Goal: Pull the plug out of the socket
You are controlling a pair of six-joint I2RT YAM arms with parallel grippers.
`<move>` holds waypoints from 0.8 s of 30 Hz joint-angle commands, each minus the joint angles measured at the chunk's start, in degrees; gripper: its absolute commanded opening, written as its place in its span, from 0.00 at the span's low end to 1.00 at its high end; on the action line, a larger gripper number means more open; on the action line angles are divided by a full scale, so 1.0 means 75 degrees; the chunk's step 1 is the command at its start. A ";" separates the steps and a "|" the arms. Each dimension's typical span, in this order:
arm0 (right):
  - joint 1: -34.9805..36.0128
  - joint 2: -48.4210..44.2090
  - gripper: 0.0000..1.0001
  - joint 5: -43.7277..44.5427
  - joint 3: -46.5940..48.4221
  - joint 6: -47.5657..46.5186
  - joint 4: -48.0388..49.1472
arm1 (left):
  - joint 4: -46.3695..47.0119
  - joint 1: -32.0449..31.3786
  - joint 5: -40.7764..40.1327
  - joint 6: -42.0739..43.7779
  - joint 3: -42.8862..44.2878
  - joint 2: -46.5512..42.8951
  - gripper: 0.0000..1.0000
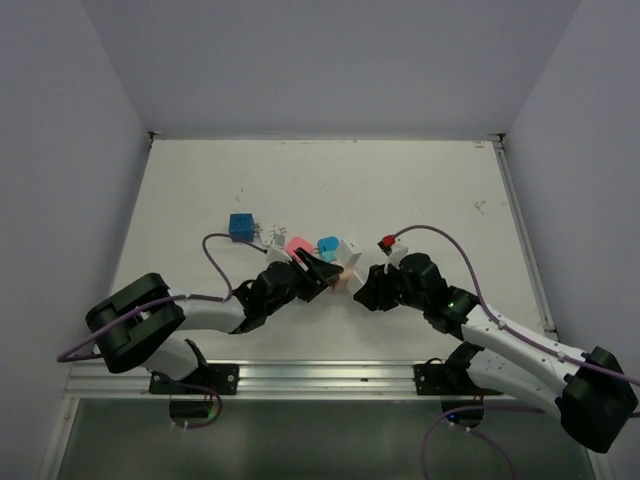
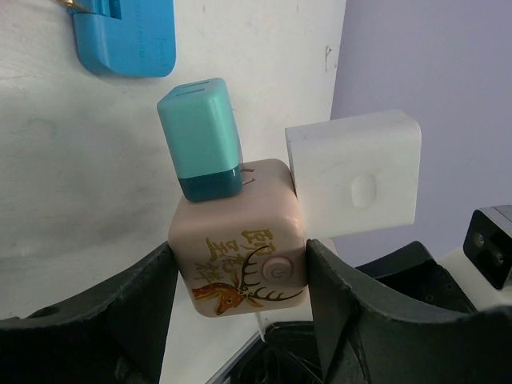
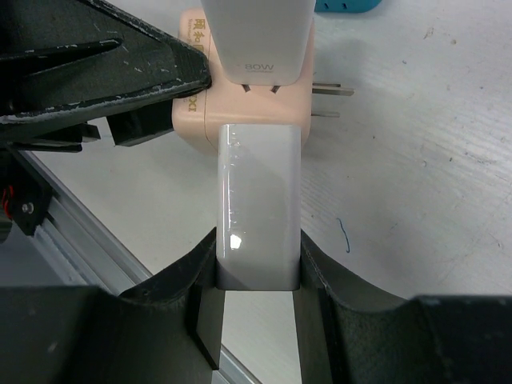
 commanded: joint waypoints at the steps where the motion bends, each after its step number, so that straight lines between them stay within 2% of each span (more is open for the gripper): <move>1: 0.0075 -0.0269 0.00 -0.0042 0.0215 0.0256 -0.0584 | -0.0413 0.0149 -0.1811 0.0504 0.0296 -0.0457 0.00; 4: 0.0122 -0.0351 0.00 0.0016 0.0098 0.0373 -0.0656 | -0.0589 0.0149 -0.2094 0.0704 0.0472 -0.0434 0.00; 9: 0.0122 -0.0340 0.00 0.0122 -0.0125 0.0654 -0.0410 | -0.0355 0.0149 -0.1967 0.0867 0.0577 -0.0177 0.00; 16: 0.0133 -0.0117 0.00 -0.0007 -0.0476 0.1029 0.0118 | -0.0354 0.0149 -0.1836 0.0716 0.0145 -0.0118 0.00; 24: 0.0192 -0.0445 0.00 -0.0042 -0.0511 0.1463 -0.0667 | -0.0285 0.0149 -0.2200 0.0938 0.0120 0.0303 0.00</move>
